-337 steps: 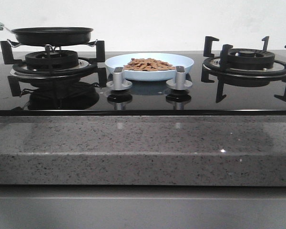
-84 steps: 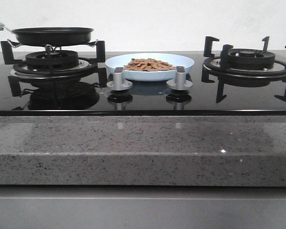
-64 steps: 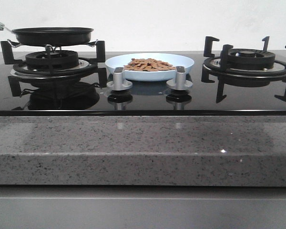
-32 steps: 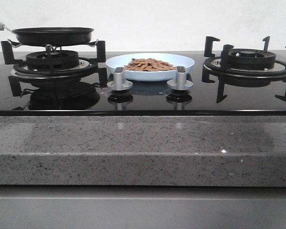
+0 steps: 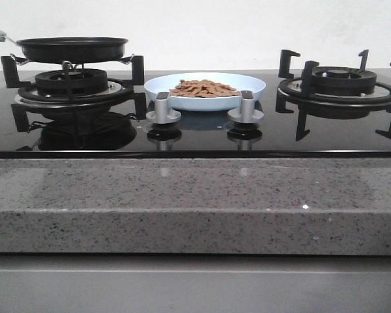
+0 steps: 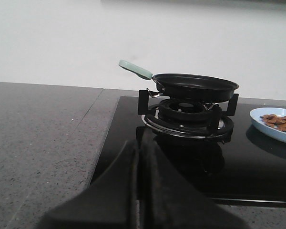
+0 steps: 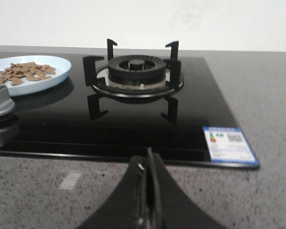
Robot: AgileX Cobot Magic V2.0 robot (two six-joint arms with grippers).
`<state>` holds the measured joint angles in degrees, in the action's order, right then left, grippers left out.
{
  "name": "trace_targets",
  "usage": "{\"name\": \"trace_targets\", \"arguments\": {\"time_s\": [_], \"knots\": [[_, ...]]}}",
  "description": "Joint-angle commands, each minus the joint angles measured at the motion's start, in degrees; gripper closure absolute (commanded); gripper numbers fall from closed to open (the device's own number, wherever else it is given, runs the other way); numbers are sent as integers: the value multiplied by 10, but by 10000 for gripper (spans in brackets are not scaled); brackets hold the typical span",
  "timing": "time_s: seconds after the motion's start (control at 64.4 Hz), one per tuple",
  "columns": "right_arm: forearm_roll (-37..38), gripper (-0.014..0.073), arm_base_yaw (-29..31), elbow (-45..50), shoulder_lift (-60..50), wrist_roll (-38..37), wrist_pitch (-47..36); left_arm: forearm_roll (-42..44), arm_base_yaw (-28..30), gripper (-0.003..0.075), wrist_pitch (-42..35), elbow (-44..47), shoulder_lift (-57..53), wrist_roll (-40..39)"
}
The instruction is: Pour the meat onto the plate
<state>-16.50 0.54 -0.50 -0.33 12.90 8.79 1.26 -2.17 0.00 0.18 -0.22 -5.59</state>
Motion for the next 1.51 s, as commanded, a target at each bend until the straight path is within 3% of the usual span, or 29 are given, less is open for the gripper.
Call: {"name": "trace_targets", "arguments": {"time_s": [0.0, 0.481, 0.636, 0.76, 1.49], "knots": [[-25, 713, 2, 19, -13, 6, -97, -4, 1, 741, -46, 4, -9, -6], [-23, 713, 4, 18, -13, 4, -94, -4, 1, 741, -46, 4, -9, -6], [115, 713, 4, 18, -13, -119, -120, -4, 1, 741, -46, 4, -9, -6], [145, 713, 4, 18, -13, -184, -140, -4, 1, 741, -46, 4, -9, -6], [145, 713, 4, 18, -13, -184, -145, -4, 1, 741, -46, 4, -9, -6]]}}
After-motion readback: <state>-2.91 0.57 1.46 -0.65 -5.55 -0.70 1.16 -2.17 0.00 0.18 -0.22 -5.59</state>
